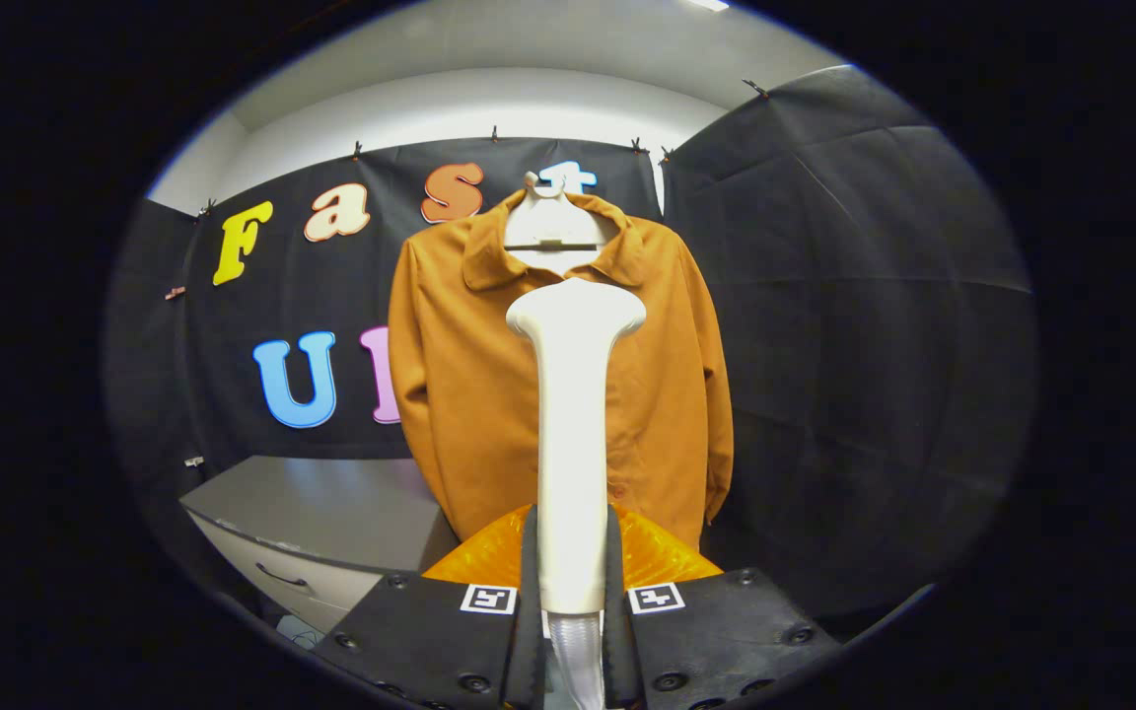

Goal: Iron the clothes twice with a garment steamer, once on the left side and once on the right side.

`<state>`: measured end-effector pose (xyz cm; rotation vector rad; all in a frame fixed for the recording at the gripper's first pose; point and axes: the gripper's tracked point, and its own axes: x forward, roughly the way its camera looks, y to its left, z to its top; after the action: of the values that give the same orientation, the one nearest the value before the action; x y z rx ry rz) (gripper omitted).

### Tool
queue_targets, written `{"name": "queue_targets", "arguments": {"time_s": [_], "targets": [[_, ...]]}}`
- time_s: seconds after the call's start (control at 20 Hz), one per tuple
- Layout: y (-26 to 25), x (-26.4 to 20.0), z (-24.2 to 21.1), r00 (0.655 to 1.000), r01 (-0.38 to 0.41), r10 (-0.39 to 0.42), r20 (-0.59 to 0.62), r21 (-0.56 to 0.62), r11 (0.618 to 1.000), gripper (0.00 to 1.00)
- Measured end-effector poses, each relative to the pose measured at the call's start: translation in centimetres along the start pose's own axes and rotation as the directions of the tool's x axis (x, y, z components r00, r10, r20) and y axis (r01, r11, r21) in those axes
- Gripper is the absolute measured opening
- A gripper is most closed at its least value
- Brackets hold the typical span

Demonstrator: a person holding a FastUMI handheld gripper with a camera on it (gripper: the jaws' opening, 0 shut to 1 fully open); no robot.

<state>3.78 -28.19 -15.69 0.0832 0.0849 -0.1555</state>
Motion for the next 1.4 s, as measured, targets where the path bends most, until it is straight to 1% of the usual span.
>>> {"name": "queue_targets", "arguments": {"time_s": [0.35, 0.65, 0.85, 1.05, 1.4], "targets": [[8.5, -0.5, 7.1, 0.992, -0.084, 0.085, 0.092, -0.009, 0.996, 0.26], [14.8, -1.7, 10.8, 0.977, -0.146, 0.147, 0.157, -0.021, 0.989, 0.26], [18.2, -3.7, 12.2, 0.966, -0.180, 0.183, 0.181, -0.036, 0.983, 0.26], [20.6, -5.2, 12.3, 0.961, -0.198, 0.203, 0.185, -0.049, 0.979, 0.26], [22.4, -5.7, 11.8, 0.961, -0.207, 0.210, 0.181, -0.039, 0.978, 0.26]]}}
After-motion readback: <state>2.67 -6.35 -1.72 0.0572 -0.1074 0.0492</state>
